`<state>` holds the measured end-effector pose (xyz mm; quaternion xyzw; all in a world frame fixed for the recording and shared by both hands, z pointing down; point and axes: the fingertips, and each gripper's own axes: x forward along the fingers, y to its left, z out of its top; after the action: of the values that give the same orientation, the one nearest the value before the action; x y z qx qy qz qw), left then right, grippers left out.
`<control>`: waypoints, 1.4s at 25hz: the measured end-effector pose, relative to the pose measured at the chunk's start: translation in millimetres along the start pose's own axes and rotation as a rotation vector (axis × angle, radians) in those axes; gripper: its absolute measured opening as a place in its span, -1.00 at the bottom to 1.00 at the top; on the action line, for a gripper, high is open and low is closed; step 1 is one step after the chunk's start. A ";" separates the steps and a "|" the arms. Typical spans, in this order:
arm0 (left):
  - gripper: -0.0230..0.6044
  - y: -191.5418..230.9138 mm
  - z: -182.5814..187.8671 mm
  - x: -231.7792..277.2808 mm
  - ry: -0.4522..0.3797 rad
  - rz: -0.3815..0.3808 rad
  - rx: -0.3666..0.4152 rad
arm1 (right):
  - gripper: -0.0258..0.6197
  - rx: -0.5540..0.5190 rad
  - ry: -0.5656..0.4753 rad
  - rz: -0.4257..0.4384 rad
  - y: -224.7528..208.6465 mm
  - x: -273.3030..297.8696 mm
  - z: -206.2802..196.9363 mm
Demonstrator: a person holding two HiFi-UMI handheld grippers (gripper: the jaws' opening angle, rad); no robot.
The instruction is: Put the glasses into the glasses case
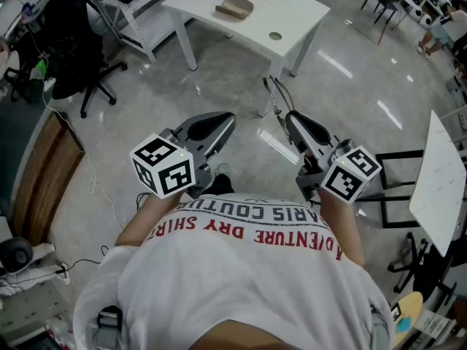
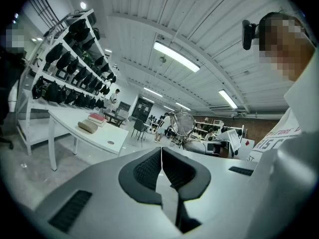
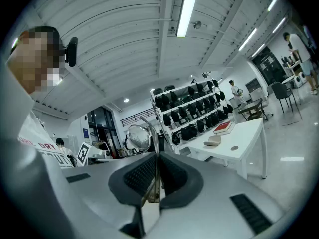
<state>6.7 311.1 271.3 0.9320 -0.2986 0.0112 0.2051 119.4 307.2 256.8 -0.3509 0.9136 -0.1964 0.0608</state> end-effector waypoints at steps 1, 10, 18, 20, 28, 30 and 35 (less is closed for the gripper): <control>-0.83 -2.7 -0.9 -1.0 -0.001 0.002 0.000 | -0.81 0.000 -0.002 0.000 1.9 -3.1 -0.1; -0.83 -17.1 -1.1 -5.7 -0.006 0.011 0.023 | -0.81 -0.003 -0.027 -0.004 8.7 -18.3 3.9; -0.83 -5.9 0.9 7.0 -0.008 0.011 0.020 | -0.81 0.015 -0.028 0.005 -7.1 -6.3 5.3; -0.83 0.7 0.4 10.7 -0.006 0.014 0.018 | -0.81 0.020 -0.025 0.005 -13.5 -0.7 3.6; -0.83 35.9 5.1 34.8 0.007 0.016 0.000 | -0.81 0.049 -0.016 -0.014 -50.1 27.0 5.9; -0.83 47.9 6.6 40.9 0.014 0.013 -0.012 | -0.81 0.056 -0.009 -0.023 -58.8 37.1 6.2; -0.83 90.1 20.8 65.1 0.023 0.008 -0.032 | -0.81 0.065 0.005 -0.038 -90.4 73.8 15.0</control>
<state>7.4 200.6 295.5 0.9271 -0.3002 0.0180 0.2236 123.9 192.2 281.4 -0.3653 0.9001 -0.2281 0.0662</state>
